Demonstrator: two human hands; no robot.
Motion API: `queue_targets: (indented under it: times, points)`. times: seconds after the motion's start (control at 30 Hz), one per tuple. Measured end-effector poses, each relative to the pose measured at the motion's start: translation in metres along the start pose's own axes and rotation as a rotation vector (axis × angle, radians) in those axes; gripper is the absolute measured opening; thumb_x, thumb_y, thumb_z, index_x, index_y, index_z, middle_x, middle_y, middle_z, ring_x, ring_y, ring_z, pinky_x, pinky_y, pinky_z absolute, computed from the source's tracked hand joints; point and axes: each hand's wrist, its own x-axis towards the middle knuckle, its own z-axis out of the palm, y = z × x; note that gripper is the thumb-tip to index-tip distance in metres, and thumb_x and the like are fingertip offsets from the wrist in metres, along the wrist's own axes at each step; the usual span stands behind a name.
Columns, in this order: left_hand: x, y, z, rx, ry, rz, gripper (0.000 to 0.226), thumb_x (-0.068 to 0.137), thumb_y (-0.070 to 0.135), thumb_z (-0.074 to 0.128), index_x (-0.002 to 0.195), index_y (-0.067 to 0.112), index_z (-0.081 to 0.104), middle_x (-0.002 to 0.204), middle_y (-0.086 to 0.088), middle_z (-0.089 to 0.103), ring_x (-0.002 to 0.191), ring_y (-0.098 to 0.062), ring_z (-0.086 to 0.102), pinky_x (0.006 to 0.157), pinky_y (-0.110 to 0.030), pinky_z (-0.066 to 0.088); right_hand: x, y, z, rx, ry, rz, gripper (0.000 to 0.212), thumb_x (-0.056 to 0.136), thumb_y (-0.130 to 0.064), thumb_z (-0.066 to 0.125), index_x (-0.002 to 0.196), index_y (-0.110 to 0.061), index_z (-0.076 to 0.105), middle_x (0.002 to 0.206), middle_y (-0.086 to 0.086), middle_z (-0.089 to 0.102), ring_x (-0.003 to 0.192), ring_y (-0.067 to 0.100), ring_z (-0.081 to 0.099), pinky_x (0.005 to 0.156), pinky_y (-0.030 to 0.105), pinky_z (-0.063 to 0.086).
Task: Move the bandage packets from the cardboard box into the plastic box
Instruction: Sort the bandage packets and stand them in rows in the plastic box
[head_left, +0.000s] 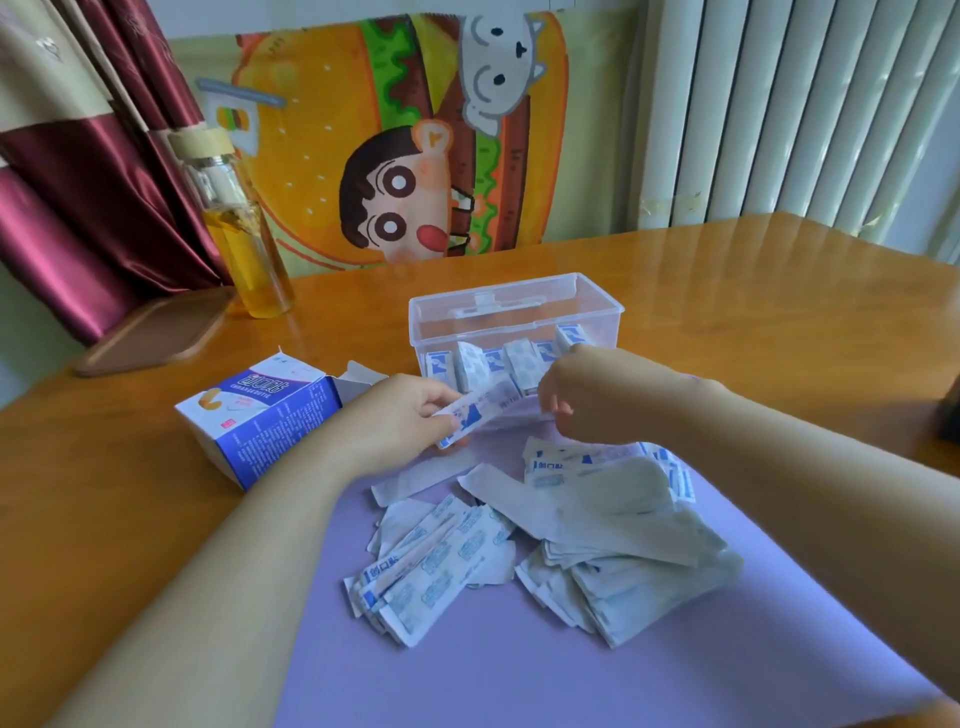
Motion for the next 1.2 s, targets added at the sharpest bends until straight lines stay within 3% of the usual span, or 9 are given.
queue_targets:
  times: [0.1,0.2,0.33,0.47,0.57,0.63,0.77,1.07,1.2]
  points:
    - [-0.010,-0.003,-0.010,-0.082,0.008,-0.030,0.020,0.095,0.010,0.051,0.100,0.023,0.065,0.093,0.005,0.073,0.085,-0.005,0.068,0.080,-0.021,0.054,-0.002,0.009,-0.001,0.351,0.003,0.072,0.022,0.091,-0.016,0.054,0.106,-0.015,0.070,0.101,0.002,0.070,0.088,0.019,0.063,0.080,0.028,0.049]
    - [-0.019,-0.005,-0.020,-0.058,0.010,-0.060,0.021,0.096,0.011,0.050,0.109,0.021,0.062,0.096,0.003,0.073,0.079,0.003,0.066,0.062,-0.005,0.048,-0.005,0.015,0.000,0.470,-0.078,0.098,0.026,0.093,-0.020,0.056,0.116,-0.019,0.066,0.105,-0.002,0.069,0.086,0.011,0.059,0.076,0.019,0.042]
    - [-0.020,-0.005,-0.020,0.015,0.016,-0.091,0.021,0.096,0.010,0.050,0.110,0.022,0.060,0.089,0.010,0.069,0.068,0.010,0.064,0.053,-0.005,0.045,-0.004,0.017,0.007,0.356,0.001,0.134,0.026,0.090,-0.023,0.059,0.116,-0.022,0.065,0.103,-0.004,0.066,0.080,0.010,0.053,0.072,0.020,0.040]
    - [-0.022,-0.005,-0.021,0.057,0.023,-0.122,0.022,0.095,0.008,0.049,0.109,0.021,0.060,0.098,0.002,0.071,0.076,-0.002,0.067,0.067,-0.021,0.055,-0.005,0.000,-0.006,0.373,0.128,0.070,0.018,0.090,-0.022,0.059,0.104,-0.021,0.070,0.096,-0.008,0.067,0.078,0.006,0.054,0.069,0.018,0.044]
    - [-0.024,-0.009,-0.032,0.127,0.072,-0.121,0.022,0.094,0.013,0.051,0.107,0.026,0.062,0.096,0.005,0.072,0.080,-0.006,0.068,0.081,-0.032,0.055,0.000,-0.028,-0.018,0.394,0.021,-0.079,0.016,0.088,-0.019,0.061,0.098,-0.022,0.073,0.087,-0.011,0.067,0.076,0.003,0.056,0.060,0.006,0.038]
    - [-0.026,-0.012,-0.036,0.157,0.079,-0.122,0.021,0.093,0.015,0.052,0.108,0.027,0.062,0.094,0.008,0.072,0.081,-0.006,0.068,0.084,-0.037,0.054,0.006,-0.046,-0.018,0.358,-0.089,-0.143,0.022,0.087,-0.023,0.064,0.107,-0.023,0.069,0.104,-0.008,0.069,0.086,0.007,0.059,0.067,0.010,0.040]
    - [-0.029,-0.018,-0.037,0.222,0.033,-0.135,0.021,0.093,0.021,0.054,0.111,0.029,0.060,0.101,0.009,0.070,0.087,-0.007,0.066,0.083,-0.036,0.055,0.023,-0.069,-0.016,0.207,-0.176,-0.189,0.044,0.087,-0.029,0.063,0.129,-0.022,0.055,0.130,-0.002,0.055,0.116,0.018,0.051,0.091,0.025,0.038]
    - [-0.028,-0.039,-0.042,0.093,0.069,-0.138,0.023,0.093,0.021,0.054,0.113,0.030,0.060,0.107,0.005,0.070,0.092,-0.010,0.066,0.085,-0.040,0.055,0.045,-0.080,-0.026,0.185,-0.373,-0.123,0.038,0.081,-0.032,0.070,0.116,-0.017,0.064,0.105,0.001,0.063,0.085,0.015,0.052,0.062,0.016,0.034]
    - [-0.028,-0.038,-0.041,-0.148,0.074,-0.166,0.022,0.095,0.009,0.050,0.110,0.020,0.061,0.100,-0.001,0.069,0.083,-0.011,0.068,0.069,-0.023,0.057,0.040,-0.079,-0.022,0.270,-0.201,-0.140,0.015,0.081,-0.020,0.070,0.096,-0.017,0.070,0.094,-0.005,0.055,0.085,0.011,0.052,0.064,0.017,0.037]
